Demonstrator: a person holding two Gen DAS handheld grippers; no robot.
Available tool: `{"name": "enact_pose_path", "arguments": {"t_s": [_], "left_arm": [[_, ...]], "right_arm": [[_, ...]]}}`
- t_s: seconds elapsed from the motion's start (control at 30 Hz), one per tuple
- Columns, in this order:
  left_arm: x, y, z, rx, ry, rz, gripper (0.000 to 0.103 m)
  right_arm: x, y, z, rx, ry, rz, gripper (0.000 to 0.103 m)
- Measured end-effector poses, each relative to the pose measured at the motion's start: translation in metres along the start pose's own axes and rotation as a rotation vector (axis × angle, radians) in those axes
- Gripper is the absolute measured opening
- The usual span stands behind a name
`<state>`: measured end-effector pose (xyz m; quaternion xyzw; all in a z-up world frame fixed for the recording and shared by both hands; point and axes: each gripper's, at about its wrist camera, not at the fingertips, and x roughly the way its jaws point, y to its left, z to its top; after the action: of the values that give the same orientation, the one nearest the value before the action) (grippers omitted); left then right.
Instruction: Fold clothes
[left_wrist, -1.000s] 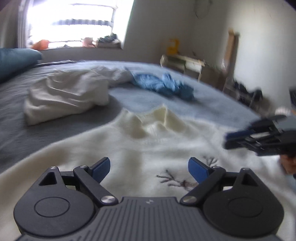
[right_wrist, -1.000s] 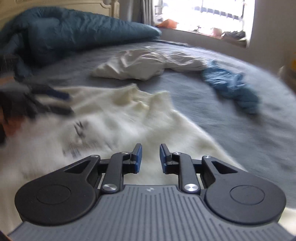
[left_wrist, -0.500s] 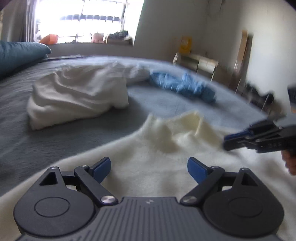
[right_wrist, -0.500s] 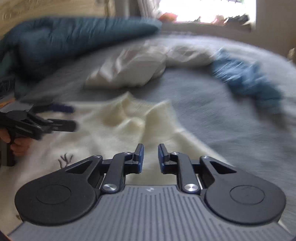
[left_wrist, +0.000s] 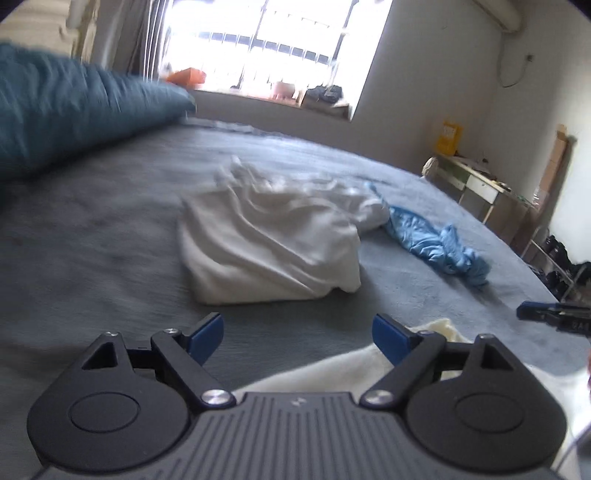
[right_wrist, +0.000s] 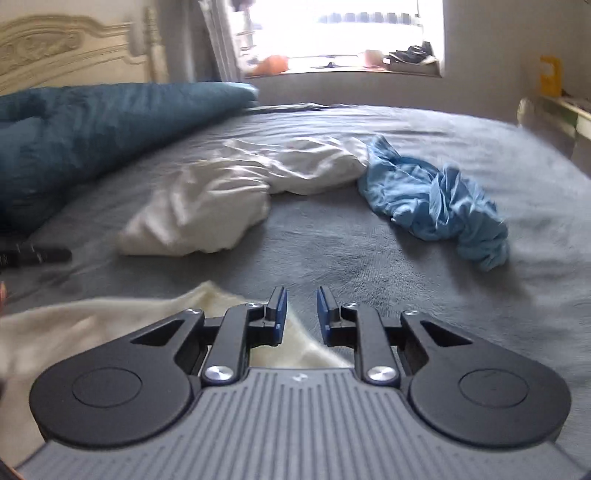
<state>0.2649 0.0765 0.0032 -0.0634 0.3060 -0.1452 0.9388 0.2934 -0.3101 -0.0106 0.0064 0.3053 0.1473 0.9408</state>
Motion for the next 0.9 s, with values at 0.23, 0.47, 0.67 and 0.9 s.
{"name": "enact_pose_path", "arguments": {"t_s": [0.23, 0.47, 0.67, 0.9], "left_arm": [[-0.142, 0.011, -0.019, 0.139, -0.009, 0.03, 0.094], [-0.153, 0.018, -0.089, 0.161, 0.07, 0.081, 0.094], [-0.155, 0.056, -0.127, 0.04, 0.084, 0.085, 0.092], [-0.216, 0.065, -0.102, 0.032, -0.054, 0.135, 0.092]], "right_arm": [[-0.058, 0.079, 0.003, -0.101, 0.087, 0.251, 0.017], [0.04, 0.208, -0.043, -0.212, 0.26, 0.387, 0.016], [0.135, 0.208, -0.039, -0.077, 0.275, 0.258, 0.007], [0.106, 0.12, 0.002, 0.179, 0.138, -0.019, 0.012]]}}
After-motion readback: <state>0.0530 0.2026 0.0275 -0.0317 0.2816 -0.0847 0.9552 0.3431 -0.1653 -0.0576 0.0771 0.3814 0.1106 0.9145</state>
